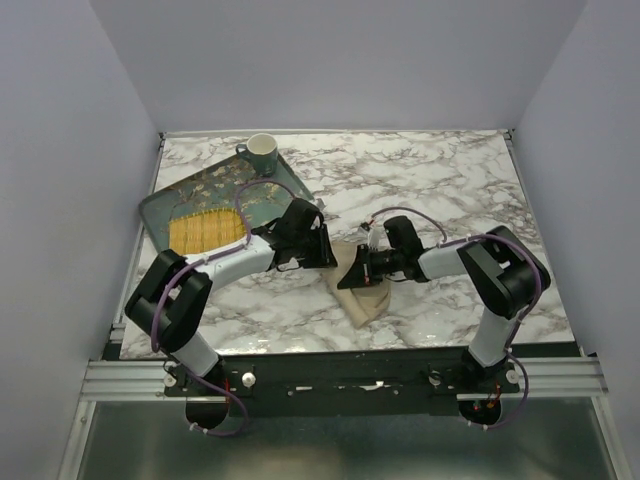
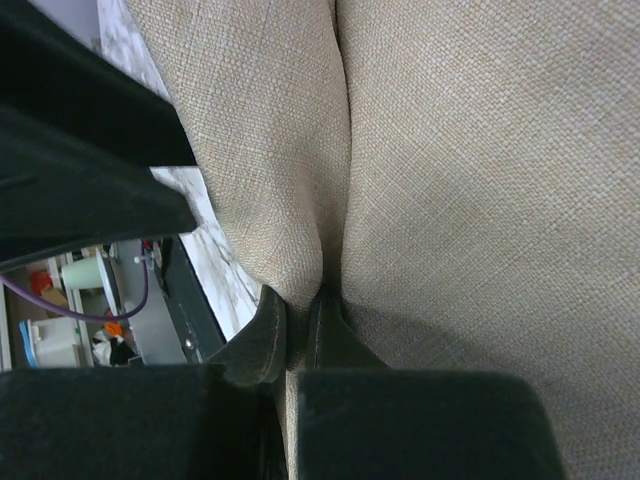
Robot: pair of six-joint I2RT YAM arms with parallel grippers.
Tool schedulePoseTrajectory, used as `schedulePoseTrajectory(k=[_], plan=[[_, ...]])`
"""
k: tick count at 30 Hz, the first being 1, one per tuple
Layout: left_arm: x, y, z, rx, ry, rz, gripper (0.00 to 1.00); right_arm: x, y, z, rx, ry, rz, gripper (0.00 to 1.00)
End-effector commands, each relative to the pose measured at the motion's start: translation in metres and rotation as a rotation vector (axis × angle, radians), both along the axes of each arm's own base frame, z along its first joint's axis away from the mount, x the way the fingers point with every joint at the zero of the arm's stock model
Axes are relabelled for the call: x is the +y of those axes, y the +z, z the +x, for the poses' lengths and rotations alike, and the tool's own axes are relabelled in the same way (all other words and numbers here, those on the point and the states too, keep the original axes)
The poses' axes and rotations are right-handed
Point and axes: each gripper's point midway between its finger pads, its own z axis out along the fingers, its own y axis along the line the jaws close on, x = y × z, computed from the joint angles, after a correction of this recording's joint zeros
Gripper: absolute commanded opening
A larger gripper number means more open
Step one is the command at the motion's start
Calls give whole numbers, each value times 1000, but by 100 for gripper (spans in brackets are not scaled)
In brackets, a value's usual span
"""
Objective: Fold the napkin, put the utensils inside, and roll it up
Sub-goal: Roll the napkin with the utensil
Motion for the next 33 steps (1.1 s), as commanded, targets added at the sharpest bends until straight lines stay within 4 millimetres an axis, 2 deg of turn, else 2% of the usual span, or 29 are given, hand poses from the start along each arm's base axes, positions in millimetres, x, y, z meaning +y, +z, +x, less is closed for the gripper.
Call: schedulePoseTrajectory(k=[1, 3, 5, 10, 13, 14, 17, 19, 20, 22, 23, 29, 33], plan=[[-1, -12, 15, 12, 13, -16, 34, -49, -62, -44, 202, -14, -319, 6], [5, -28, 20, 41, 28, 6, 33, -47, -60, -40, 177, -6, -319, 8], [6, -34, 27, 43, 38, 2, 32, -51, -60, -43, 193, -2, -342, 10], [7, -53, 34, 91, 50, 45, 29, -59, -59, -38, 190, -19, -411, 13], [7, -60, 33, 120, 52, 48, 28, -67, -44, -25, 128, -59, -475, 24], [7, -60, 33, 128, 56, 46, 28, -68, -39, -22, 100, -57, -498, 34], [5, -60, 32, 143, 57, 34, 28, -68, -11, -11, 11, -61, -568, 47], [3, -59, 32, 151, 55, 32, 27, -66, 2, -11, -44, -54, -633, 52], [3, -58, 32, 153, 55, 29, 27, -60, 14, -4, -78, -70, -642, 56], [2, -56, 32, 157, 58, 25, 27, -61, 21, -4, -137, -78, -727, 59], [2, -56, 32, 155, 57, 24, 27, -55, 34, 3, -187, -103, -733, 63], [1, -58, 28, 179, 60, 14, 27, -38, 51, 10, -423, -104, -877, 67], [-2, -58, 24, 203, 65, -11, 26, -29, 40, 13, -496, -74, -965, 68]])
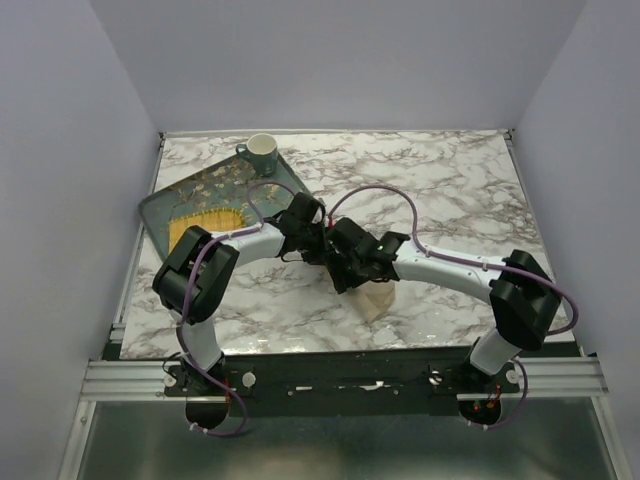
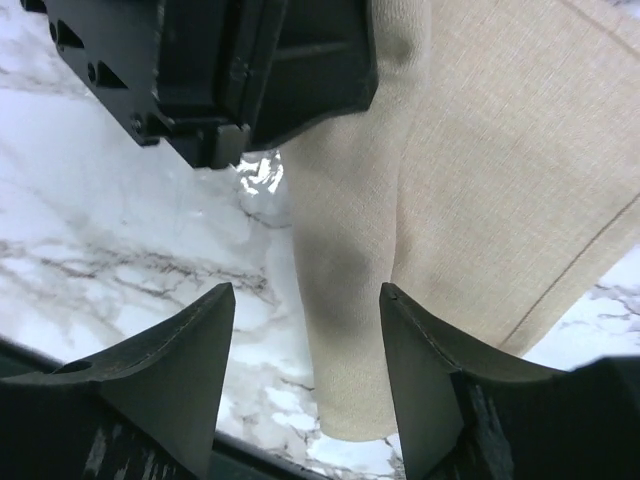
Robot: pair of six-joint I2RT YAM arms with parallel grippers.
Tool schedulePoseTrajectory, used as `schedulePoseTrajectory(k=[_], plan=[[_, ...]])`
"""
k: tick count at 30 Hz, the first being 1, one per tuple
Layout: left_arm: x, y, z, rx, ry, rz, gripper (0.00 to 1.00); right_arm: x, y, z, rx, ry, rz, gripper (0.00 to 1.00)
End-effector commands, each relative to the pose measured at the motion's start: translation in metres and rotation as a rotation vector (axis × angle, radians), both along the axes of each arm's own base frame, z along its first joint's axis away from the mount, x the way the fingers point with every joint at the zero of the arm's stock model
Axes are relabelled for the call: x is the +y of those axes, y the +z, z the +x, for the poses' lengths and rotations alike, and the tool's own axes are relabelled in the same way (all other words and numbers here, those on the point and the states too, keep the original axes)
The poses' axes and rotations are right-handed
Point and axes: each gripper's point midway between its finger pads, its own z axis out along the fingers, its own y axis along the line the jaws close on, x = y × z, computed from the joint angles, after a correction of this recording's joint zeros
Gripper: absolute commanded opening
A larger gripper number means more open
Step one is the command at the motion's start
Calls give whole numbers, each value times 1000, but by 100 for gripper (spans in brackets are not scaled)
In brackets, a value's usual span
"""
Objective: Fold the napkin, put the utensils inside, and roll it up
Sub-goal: Roll the napkin with the utensil
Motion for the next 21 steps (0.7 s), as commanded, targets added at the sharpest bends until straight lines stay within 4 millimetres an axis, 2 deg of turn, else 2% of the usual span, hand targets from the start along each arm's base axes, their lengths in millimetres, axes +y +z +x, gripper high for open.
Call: schedulePoseTrajectory(k=[1, 6, 10, 15, 21], plan=[[6, -19, -5, 61, 26, 21, 26, -15, -12, 16, -145, -17, -230, 68], [8, -21, -6, 75, 42, 17, 25, -2, -27, 12, -171, 38, -254, 67], [11, -19, -4, 71, 50, 17, 25, 0, -35, 12, -225, 54, -295, 66], [15, -22, -3, 89, 62, 5, 25, -4, -44, 11, -250, 77, -328, 59], [20, -17, 3, 55, 34, 25, 27, 0, -55, 2, -208, 150, -319, 39]])
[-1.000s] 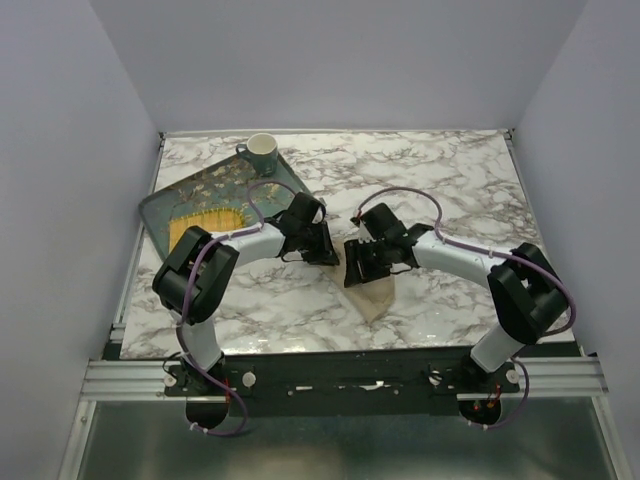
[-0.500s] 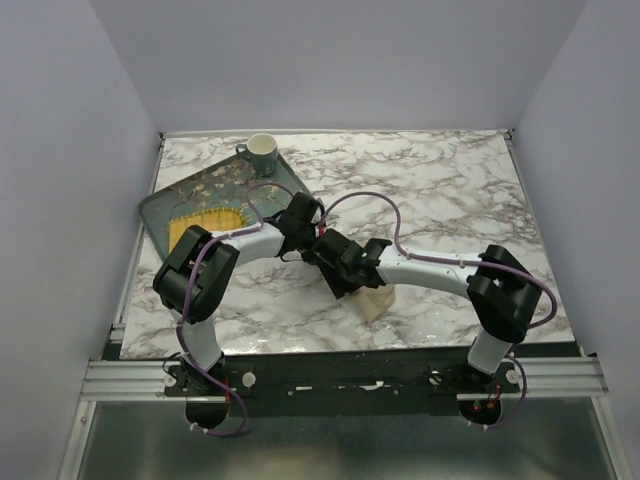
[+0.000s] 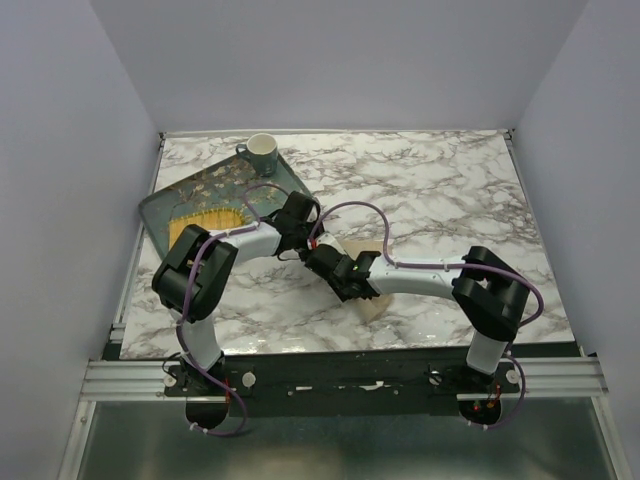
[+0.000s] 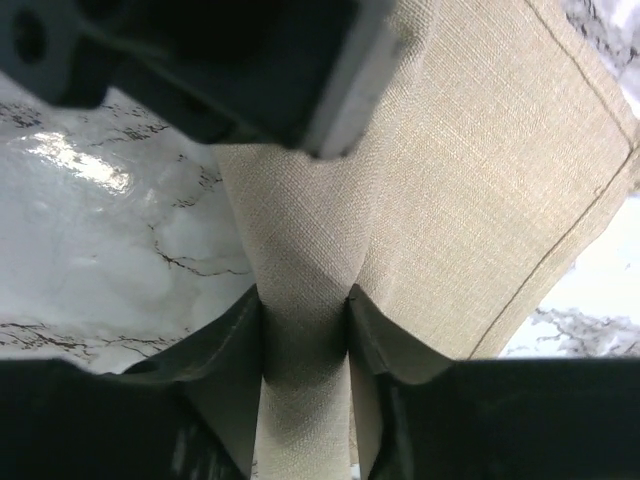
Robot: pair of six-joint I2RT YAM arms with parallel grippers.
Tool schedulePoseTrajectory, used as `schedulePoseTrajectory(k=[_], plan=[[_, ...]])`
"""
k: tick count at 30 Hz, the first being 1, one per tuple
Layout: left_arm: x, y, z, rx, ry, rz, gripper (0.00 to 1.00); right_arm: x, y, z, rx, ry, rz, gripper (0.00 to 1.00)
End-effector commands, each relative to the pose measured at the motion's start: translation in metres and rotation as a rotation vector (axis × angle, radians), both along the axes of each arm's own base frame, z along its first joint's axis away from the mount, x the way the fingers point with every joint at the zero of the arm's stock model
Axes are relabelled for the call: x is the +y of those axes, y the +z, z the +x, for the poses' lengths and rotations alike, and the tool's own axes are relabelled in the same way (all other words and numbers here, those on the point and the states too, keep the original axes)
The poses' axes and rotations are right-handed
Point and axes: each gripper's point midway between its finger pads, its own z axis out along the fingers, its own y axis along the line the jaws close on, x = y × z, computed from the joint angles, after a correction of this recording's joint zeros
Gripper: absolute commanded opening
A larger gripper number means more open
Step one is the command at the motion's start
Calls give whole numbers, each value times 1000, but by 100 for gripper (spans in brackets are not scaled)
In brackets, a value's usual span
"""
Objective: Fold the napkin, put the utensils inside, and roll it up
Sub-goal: Roll the napkin with the utensil
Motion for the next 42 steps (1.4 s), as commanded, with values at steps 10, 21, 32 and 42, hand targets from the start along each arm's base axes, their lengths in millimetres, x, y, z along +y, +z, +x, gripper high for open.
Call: schedulePoseTrajectory(k=[10, 21, 32, 42], plan=[[34, 37, 16, -159, 4, 96, 59, 18, -21, -7, 221, 92, 215, 22], [74, 97, 40, -293, 111, 101, 63, 32, -17, -21, 575, 192, 529, 20], [70, 71, -6, -166, 109, 4, 71, 25, -33, -11, 858, 119, 744, 26], [37, 43, -19, -86, 61, 58, 77, 11, -40, 9, 901, 63, 816, 30]])
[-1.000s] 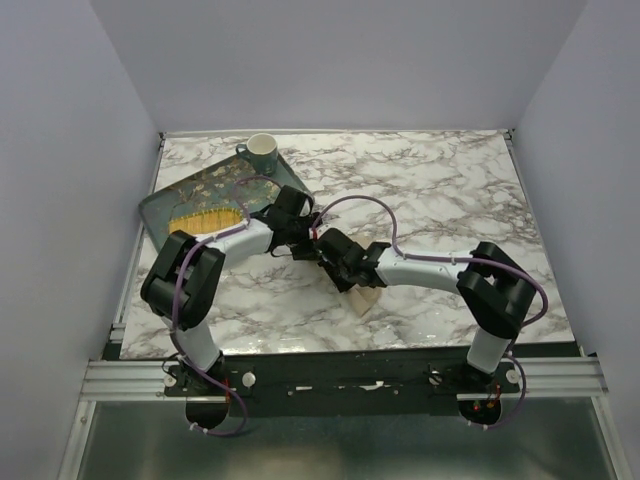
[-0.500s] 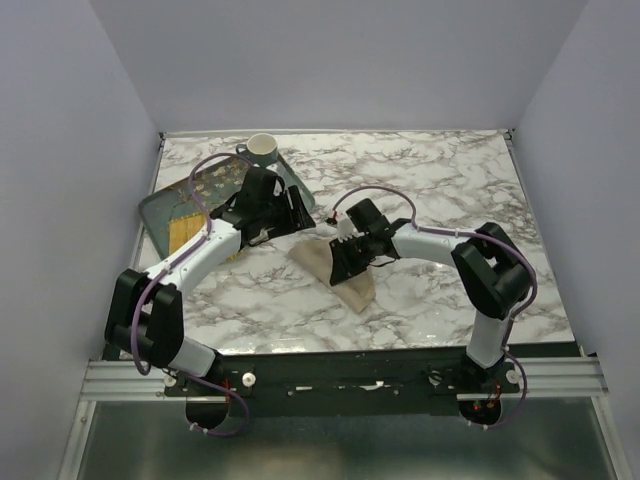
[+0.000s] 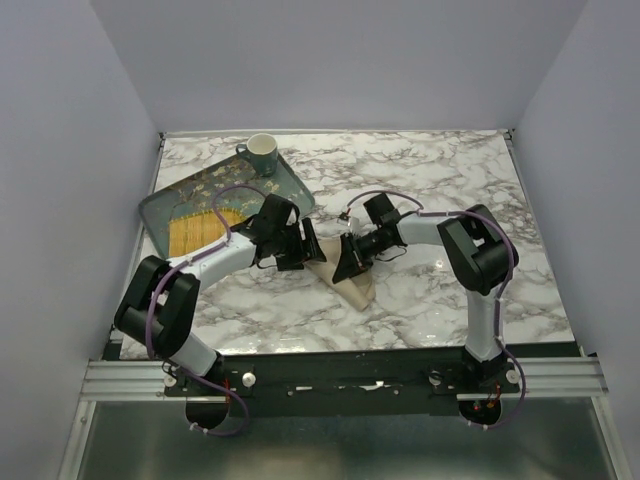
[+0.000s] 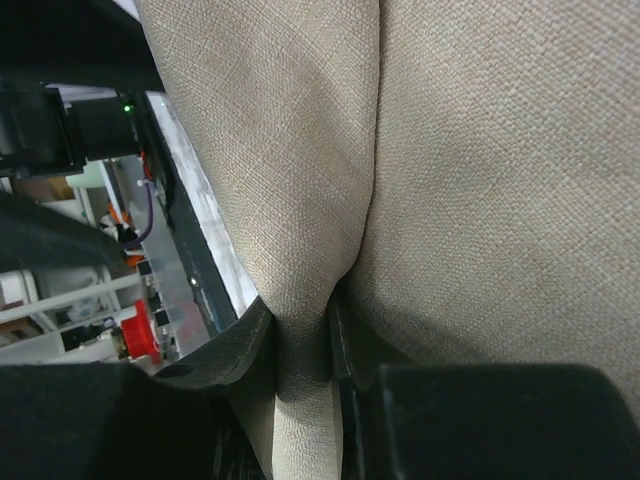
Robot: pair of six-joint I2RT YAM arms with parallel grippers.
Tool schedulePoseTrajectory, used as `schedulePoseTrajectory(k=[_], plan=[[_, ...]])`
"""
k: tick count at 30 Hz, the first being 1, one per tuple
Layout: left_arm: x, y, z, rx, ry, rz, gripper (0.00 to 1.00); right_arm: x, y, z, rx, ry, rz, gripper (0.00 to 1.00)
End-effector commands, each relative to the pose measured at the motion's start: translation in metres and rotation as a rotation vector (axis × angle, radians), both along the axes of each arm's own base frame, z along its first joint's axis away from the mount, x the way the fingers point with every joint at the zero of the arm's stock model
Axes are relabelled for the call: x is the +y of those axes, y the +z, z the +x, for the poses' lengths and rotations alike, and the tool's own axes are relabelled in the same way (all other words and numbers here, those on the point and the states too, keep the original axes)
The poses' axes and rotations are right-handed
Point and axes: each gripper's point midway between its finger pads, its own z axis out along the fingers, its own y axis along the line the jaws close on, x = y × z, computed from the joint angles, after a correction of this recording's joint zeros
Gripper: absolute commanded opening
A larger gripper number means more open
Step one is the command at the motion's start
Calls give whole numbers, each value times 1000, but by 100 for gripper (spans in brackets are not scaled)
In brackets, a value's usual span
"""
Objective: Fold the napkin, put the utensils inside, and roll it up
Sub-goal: Roll the napkin with the utensil
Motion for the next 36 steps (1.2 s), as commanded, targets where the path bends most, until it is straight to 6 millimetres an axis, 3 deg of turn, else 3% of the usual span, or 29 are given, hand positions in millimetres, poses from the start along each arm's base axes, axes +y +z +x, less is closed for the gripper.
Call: schedulePoseTrajectory(k=[1, 9, 12, 17, 23, 25, 32, 36], plan=[[-19, 2, 2, -5, 4, 19, 77, -18, -34, -8, 70, -13, -102, 30], [-8, -26, 5, 68, 116, 90, 75, -21, -36, -7, 52, -17, -126, 30], [-2, -37, 1, 102, 162, 108, 79, -21, -32, -4, 42, -26, -128, 31], [-6, -50, 8, 121, 195, 99, 78, -19, -25, 1, 17, -30, -121, 35], [4, -53, 23, 59, 231, 159, 64, -22, -18, 3, -18, -26, -147, 38], [7, -57, 24, 57, 219, 176, 52, -24, -13, 4, -28, -28, -161, 38], [6, -57, 22, 57, 192, 164, 44, -29, 36, 15, -190, -56, -243, 50], [4, -53, 24, 55, 174, 158, 37, -37, 52, 23, -356, -106, -395, 60]])
